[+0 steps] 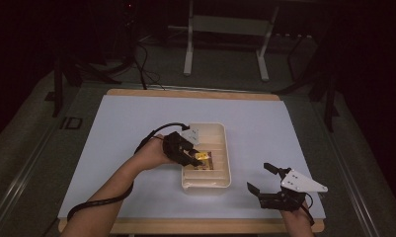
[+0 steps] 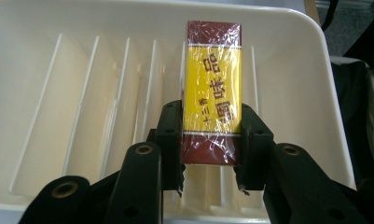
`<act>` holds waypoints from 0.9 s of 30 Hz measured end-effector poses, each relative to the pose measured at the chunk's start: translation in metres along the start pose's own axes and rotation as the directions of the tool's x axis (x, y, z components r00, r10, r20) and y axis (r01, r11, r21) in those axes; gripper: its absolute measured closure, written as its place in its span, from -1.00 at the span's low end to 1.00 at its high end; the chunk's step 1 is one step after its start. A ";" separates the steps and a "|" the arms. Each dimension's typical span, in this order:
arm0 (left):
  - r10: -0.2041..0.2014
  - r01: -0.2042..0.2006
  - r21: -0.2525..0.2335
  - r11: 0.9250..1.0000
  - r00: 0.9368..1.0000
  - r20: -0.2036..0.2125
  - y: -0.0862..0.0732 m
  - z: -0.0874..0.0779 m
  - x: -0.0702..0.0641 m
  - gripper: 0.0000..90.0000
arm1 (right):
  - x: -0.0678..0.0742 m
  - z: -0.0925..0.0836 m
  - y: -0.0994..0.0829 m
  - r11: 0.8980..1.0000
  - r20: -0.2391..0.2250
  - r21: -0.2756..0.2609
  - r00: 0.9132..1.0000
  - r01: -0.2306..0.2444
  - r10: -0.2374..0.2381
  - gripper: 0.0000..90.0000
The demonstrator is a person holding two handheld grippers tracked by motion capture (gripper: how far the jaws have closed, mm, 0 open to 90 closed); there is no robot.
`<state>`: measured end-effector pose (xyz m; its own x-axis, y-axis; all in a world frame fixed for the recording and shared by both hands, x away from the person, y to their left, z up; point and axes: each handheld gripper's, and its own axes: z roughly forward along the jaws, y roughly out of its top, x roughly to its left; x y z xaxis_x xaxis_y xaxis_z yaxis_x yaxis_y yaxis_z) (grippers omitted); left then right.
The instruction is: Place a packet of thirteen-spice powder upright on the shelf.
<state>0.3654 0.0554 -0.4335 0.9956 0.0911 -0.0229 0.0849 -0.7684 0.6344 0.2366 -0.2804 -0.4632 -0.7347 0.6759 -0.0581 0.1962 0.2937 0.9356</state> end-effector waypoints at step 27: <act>-0.012 0.011 -0.043 0.999 0.999 -0.029 0.006 -0.005 -0.007 0.37 | 0.000 -0.001 0.000 1.000 0.001 -0.001 1.000 0.002 -0.002 -0.69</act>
<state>0.3591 0.0538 -0.4254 0.9929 0.1188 -0.0077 0.0936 -0.7394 0.6667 0.2366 -0.2810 -0.4628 -0.7347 0.6757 -0.0604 0.1940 0.2945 0.9357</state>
